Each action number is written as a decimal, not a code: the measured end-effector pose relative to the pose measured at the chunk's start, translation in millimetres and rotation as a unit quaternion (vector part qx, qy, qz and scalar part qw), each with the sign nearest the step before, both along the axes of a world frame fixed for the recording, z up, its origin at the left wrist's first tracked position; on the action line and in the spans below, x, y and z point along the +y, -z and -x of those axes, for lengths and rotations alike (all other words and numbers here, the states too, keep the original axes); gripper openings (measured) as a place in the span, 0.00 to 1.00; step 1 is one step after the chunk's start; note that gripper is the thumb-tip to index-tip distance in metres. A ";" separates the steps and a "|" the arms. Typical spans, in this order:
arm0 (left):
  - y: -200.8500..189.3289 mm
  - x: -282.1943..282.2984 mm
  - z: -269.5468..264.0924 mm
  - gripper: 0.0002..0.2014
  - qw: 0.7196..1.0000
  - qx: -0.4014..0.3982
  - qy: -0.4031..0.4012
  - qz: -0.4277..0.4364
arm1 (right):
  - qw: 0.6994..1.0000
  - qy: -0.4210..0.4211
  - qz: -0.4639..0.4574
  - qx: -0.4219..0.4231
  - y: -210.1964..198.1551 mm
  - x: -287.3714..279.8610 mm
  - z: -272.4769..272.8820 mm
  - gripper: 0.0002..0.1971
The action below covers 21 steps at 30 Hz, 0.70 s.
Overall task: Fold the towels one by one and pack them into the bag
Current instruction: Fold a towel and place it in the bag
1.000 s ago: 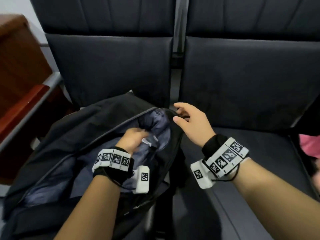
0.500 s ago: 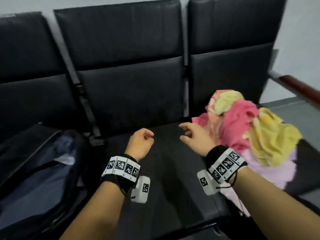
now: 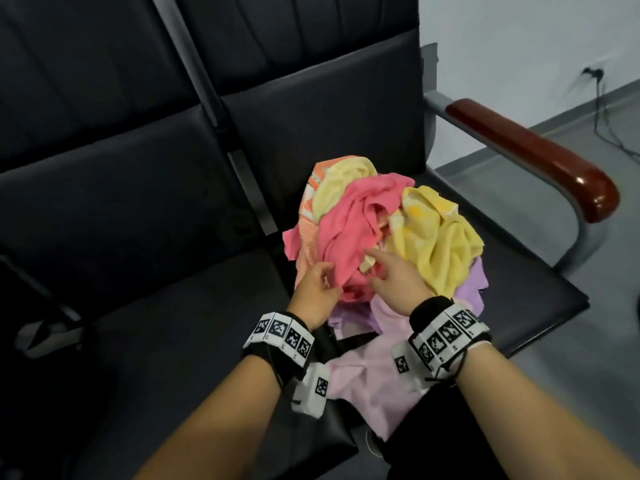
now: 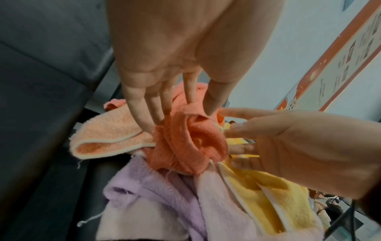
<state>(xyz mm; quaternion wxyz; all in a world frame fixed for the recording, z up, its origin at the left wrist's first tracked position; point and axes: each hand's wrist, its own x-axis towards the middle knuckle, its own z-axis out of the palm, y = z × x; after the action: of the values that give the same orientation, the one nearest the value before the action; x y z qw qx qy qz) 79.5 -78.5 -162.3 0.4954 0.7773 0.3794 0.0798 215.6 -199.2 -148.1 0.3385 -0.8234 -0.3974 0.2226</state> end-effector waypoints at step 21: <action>-121.1 3.1 58.7 0.06 0.974 -0.214 -0.026 -0.067 | 0.976 -0.040 -0.192 -0.099 -90.9 36.0 69.2 0.20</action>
<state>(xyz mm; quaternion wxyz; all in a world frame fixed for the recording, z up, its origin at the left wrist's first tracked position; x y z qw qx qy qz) 20.8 -75.3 -41.2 0.5093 0.7635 0.2786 0.2828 146.4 -163.2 -57.2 0.4401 -0.7446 -0.4967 0.0723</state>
